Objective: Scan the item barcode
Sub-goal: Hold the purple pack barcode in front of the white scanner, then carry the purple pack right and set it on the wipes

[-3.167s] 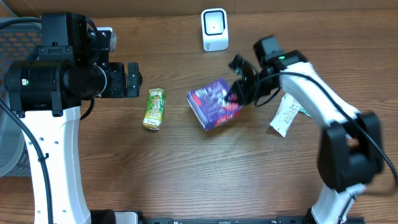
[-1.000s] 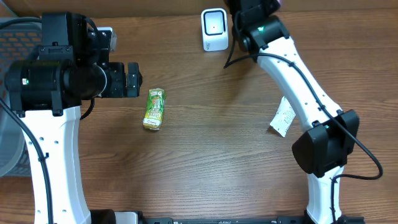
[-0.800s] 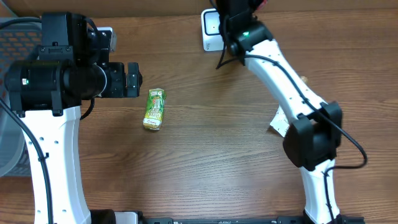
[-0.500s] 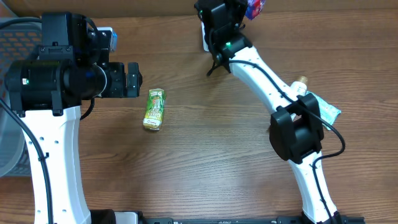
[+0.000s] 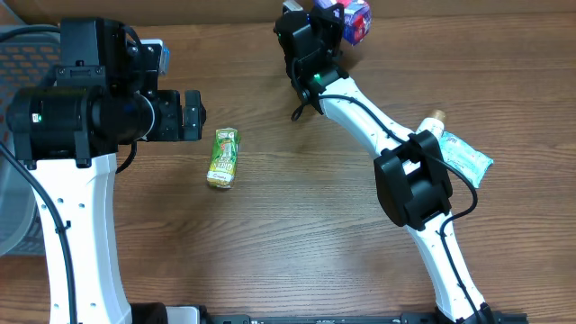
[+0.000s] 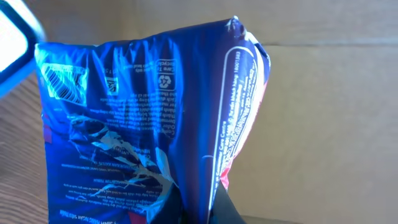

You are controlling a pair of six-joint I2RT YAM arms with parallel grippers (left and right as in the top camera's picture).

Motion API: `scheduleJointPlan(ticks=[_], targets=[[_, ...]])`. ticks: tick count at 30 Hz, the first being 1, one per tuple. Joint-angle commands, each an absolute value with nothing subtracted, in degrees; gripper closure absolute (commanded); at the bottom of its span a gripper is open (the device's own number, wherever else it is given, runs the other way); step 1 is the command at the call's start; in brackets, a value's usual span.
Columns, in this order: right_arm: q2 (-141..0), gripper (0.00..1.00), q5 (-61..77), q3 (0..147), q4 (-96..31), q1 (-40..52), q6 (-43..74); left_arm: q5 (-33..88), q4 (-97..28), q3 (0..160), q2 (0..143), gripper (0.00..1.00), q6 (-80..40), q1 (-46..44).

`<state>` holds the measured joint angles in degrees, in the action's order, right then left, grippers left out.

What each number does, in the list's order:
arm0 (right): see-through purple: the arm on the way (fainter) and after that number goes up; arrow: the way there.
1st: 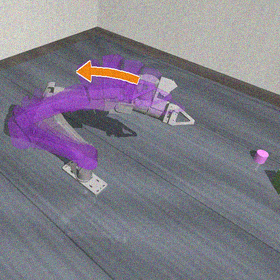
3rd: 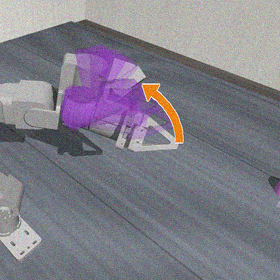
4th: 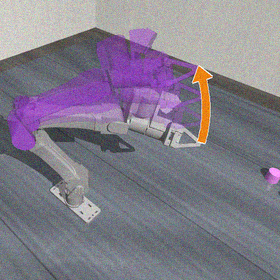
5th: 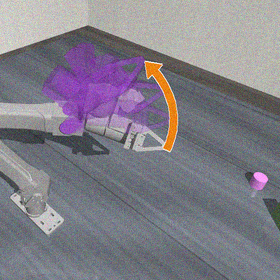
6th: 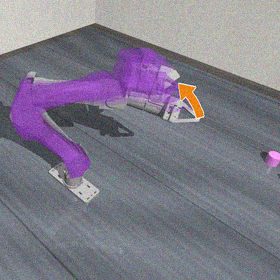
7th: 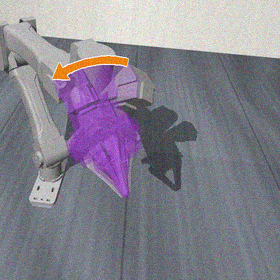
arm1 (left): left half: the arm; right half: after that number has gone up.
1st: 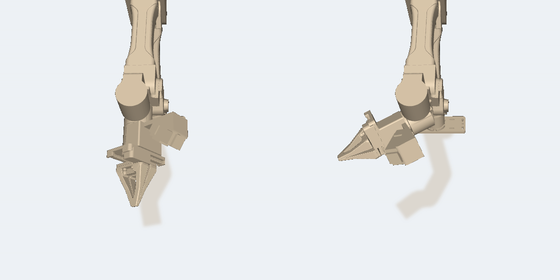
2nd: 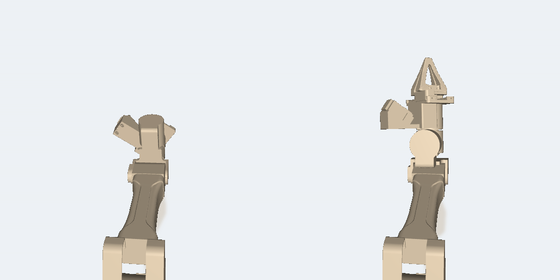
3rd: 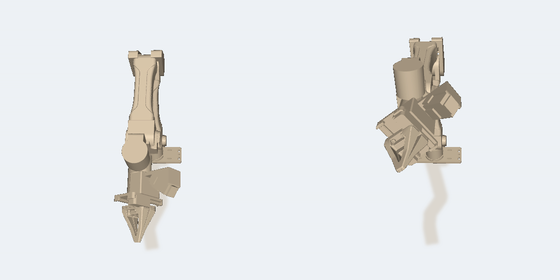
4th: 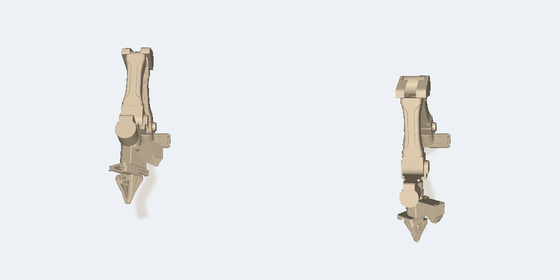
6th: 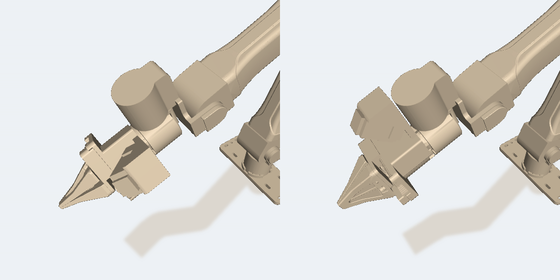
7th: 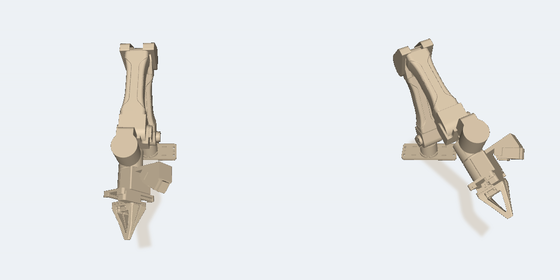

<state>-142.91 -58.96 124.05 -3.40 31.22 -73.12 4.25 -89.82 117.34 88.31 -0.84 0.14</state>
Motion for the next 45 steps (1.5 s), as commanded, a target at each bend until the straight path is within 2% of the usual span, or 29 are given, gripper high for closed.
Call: scheduleJointPlan(ticks=[1,28,33,37,40,41,45], targets=[[-142.3,0.96,-62.0,124.4,-1.6,31.2,-74.0,4.1,-89.7,117.7,88.8,0.00,0.4,0.4],[-142.1,0.96,-62.0,124.4,1.3,33.0,-70.2,4.1,-89.7,117.7,88.8,0.01,0.4,0.4],[-138.7,0.96,-63.4,124.4,0.7,34.6,-64.4,4.0,-89.7,117.7,88.8,0.00,0.4,0.4],[-133.0,0.96,-62.0,124.4,-7.3,34.9,-57.2,4.1,-89.7,117.7,88.8,0.00,0.4,0.4],[-126.5,0.96,-54.1,124.4,-20.6,34.9,-48.4,4.0,-89.7,117.7,88.8,0.00,0.4,0.4],[-122.0,0.96,-47.6,124.4,-28.6,34.3,-42.3,4.1,-89.7,117.7,88.8,0.00,0.4,0.4],[-112.6,0.96,-36.8,124.4,-40.8,32.7,-27.9,4.1,-89.7,117.7,88.8,0.00,0.4,0.4]])
